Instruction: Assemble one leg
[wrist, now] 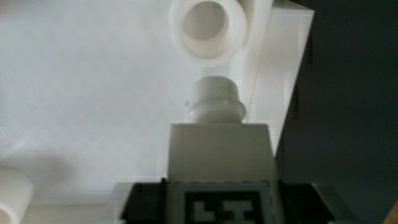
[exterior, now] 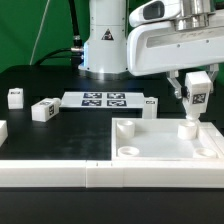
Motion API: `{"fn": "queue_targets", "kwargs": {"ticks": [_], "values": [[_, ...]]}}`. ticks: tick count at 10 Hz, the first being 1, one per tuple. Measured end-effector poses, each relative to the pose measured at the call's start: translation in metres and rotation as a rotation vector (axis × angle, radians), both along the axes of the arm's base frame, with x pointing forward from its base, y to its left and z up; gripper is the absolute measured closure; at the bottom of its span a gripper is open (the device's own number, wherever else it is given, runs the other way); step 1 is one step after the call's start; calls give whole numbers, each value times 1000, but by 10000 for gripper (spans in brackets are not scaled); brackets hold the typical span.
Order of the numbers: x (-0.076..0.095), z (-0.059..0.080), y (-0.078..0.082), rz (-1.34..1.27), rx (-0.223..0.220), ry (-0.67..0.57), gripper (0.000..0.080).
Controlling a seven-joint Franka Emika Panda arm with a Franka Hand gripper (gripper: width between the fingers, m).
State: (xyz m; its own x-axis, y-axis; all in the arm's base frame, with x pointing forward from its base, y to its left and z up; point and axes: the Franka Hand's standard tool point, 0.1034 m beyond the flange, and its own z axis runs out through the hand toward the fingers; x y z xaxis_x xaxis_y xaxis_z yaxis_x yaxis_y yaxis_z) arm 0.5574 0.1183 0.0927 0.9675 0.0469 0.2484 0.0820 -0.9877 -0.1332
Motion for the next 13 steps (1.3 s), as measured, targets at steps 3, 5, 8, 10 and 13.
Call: {"fn": "queue_targets", "kwargs": {"ticks": [3,5,8,10,13], "values": [[4,0,1,33,-9,-62,512],[27,2,0,59,-10,-87,512],[54,0,-4,112,-19,-89,512],[57,0,-6,103,-22,-144,512],[60,-2,-6,98,-27,-203,512]]}}
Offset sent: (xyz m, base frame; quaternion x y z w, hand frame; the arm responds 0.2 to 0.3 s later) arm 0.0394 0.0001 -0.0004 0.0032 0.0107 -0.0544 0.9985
